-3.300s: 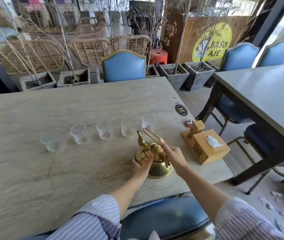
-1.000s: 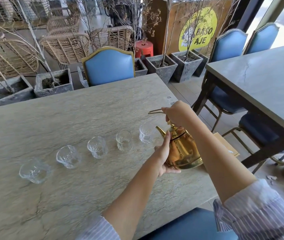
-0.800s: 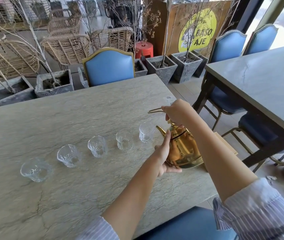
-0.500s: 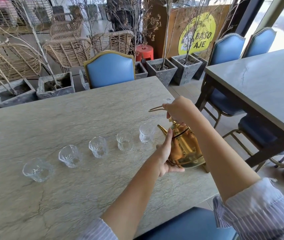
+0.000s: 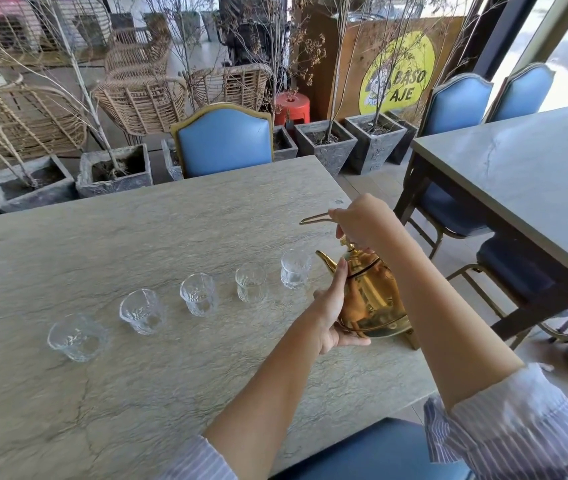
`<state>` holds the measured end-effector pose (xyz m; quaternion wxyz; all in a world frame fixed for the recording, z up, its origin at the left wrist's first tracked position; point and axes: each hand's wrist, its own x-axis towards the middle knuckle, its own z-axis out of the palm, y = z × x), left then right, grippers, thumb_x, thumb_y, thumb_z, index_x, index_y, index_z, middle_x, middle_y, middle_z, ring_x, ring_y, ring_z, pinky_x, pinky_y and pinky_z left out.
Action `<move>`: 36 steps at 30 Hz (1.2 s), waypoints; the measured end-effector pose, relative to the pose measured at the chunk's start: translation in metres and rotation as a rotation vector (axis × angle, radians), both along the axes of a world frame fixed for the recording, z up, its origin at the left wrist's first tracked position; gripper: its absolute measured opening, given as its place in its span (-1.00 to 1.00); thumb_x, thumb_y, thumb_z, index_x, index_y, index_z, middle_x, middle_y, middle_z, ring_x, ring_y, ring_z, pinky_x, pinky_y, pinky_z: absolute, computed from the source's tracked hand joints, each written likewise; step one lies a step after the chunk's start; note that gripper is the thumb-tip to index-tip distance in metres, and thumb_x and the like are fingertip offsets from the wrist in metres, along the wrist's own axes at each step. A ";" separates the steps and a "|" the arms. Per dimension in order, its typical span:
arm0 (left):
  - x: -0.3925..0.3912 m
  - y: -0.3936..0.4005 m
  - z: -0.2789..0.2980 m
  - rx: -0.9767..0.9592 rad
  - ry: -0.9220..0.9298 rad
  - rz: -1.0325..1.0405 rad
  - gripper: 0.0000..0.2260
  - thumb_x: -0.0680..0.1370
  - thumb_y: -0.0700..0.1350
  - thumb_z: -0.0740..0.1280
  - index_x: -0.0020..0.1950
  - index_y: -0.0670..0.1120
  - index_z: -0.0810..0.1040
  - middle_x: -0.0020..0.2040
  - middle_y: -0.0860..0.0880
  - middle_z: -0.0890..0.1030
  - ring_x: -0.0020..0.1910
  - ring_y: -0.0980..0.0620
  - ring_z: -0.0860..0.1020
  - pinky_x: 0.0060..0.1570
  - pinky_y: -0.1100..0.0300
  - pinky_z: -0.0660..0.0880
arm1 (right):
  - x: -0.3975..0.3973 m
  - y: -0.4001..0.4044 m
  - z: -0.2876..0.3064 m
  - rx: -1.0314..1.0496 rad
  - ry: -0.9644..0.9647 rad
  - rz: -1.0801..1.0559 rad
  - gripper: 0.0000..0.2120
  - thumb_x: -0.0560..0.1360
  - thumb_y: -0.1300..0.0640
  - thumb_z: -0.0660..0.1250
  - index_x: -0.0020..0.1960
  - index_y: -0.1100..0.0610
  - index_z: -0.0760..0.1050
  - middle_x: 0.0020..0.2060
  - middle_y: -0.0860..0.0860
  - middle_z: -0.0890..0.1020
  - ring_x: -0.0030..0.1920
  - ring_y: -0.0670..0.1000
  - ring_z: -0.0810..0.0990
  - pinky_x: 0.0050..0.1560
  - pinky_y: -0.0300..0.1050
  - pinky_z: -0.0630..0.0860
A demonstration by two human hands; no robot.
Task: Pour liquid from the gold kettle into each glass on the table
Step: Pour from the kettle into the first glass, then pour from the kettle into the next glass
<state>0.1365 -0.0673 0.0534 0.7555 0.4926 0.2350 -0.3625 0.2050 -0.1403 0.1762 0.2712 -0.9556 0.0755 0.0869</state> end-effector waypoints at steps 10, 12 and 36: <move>0.000 0.009 -0.009 0.048 -0.006 0.011 0.15 0.02 0.52 0.47 0.48 -0.02 0.31 0.39 -0.21 0.50 0.30 -0.32 0.55 -0.23 -0.25 0.68 | -0.004 -0.004 -0.035 0.126 -0.076 -0.102 -0.62 0.54 0.04 0.22 -0.26 0.25 0.64 -0.56 -0.03 0.52 -0.56 -0.04 0.42 -0.50 -0.20 0.35; 0.001 0.011 -0.012 0.070 -0.012 0.012 0.12 0.05 0.51 0.48 0.46 -0.03 0.32 0.38 -0.22 0.50 0.30 -0.31 0.55 -0.24 -0.26 0.67 | -0.007 -0.006 -0.042 0.180 -0.096 -0.121 -0.62 0.54 0.07 0.22 -0.35 0.23 0.60 -0.59 -0.04 0.48 -0.58 -0.05 0.38 -0.50 -0.20 0.33; -0.013 0.064 -0.030 0.172 -0.003 0.145 -0.15 0.34 0.36 0.49 0.44 -0.03 0.26 0.43 -0.16 0.38 0.39 -0.27 0.44 0.14 -0.39 0.55 | -0.033 0.029 -0.066 0.435 -0.208 0.030 -0.53 0.62 0.08 0.20 -0.46 0.14 0.43 -0.62 -0.09 0.40 -0.59 -0.10 0.31 -0.46 -0.19 0.28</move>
